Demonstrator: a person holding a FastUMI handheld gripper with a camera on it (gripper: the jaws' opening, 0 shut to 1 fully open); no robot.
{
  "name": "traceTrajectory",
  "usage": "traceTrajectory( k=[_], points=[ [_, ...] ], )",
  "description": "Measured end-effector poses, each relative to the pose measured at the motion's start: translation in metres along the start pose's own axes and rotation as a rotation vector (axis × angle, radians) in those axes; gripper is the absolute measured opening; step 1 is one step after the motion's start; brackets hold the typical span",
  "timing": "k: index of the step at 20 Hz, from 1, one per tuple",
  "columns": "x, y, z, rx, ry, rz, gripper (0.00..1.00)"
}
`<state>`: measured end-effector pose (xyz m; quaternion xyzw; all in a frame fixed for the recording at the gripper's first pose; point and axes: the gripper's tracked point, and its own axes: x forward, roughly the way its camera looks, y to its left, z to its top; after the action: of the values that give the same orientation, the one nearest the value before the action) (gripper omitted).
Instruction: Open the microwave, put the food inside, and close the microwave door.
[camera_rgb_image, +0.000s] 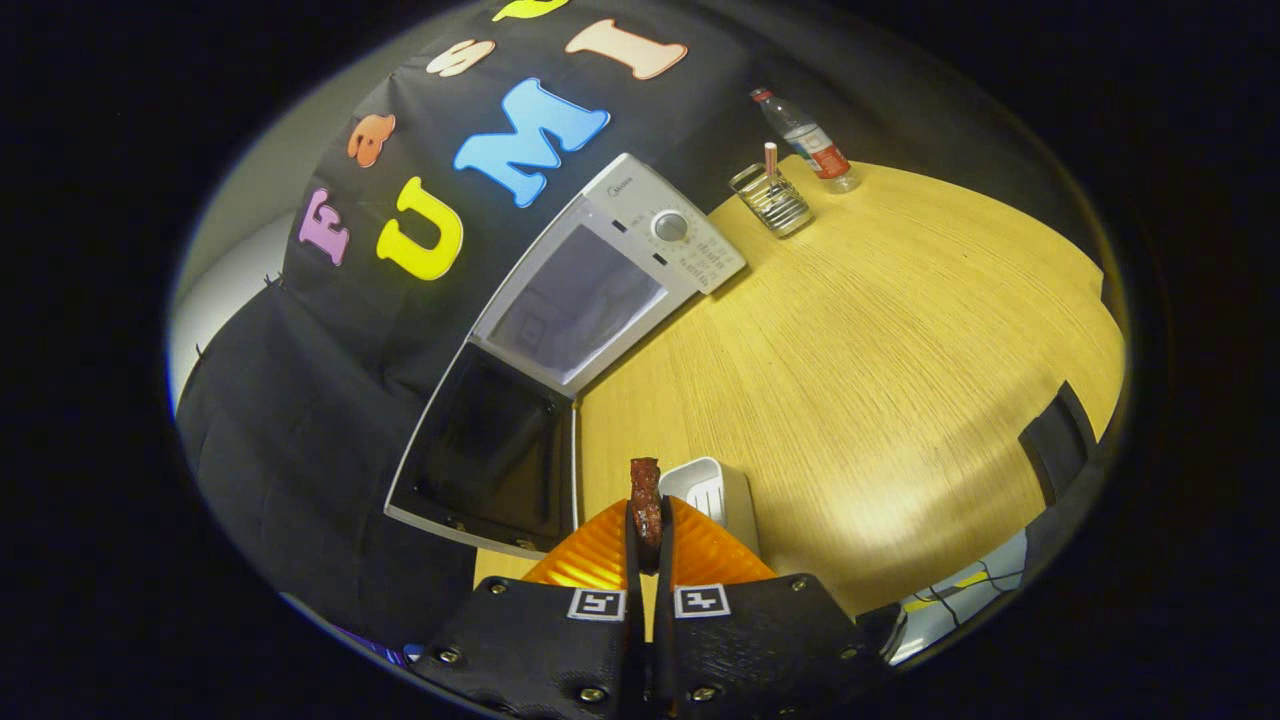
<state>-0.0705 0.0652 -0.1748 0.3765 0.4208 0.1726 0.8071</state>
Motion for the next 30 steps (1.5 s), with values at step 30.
traceTrajectory(
  k=[30],
  points=[
    [0.185,0.100,0.128,-0.074,-0.166,0.081,0.03]
  ],
)
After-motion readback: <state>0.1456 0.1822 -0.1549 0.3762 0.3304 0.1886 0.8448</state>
